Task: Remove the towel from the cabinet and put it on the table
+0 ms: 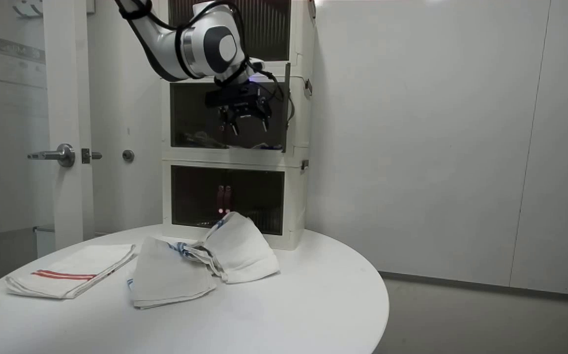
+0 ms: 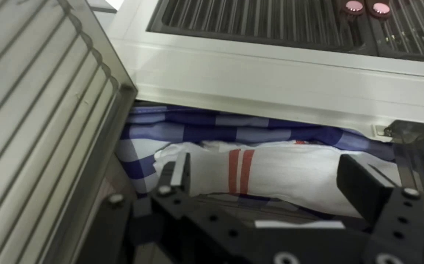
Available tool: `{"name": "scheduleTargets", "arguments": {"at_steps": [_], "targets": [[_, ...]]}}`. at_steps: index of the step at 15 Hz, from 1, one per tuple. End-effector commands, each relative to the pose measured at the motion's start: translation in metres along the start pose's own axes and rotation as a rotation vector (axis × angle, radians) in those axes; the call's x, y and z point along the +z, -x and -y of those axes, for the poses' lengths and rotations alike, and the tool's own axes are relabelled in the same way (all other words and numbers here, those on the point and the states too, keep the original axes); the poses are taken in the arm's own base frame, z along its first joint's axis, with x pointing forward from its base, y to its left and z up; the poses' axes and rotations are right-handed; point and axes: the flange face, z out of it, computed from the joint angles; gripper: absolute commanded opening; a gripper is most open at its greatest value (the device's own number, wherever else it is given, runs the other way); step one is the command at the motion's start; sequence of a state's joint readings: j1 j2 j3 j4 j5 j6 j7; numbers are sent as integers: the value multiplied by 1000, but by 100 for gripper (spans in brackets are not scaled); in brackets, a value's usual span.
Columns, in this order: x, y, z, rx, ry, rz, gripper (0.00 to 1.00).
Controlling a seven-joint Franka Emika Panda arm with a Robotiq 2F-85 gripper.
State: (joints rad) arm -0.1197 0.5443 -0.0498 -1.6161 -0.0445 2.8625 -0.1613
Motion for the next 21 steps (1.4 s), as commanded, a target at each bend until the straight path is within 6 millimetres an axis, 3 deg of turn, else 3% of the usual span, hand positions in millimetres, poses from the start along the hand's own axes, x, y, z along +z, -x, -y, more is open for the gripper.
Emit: {"name": "scheduleTargets", "arguments": {"at_steps": [1, 10, 21], "targets": [[13, -9, 0, -17, -6, -12, 100], [25, -32, 2, -248, 52, -11, 100], [53, -26, 1, -411, 116, 38, 100]]}}
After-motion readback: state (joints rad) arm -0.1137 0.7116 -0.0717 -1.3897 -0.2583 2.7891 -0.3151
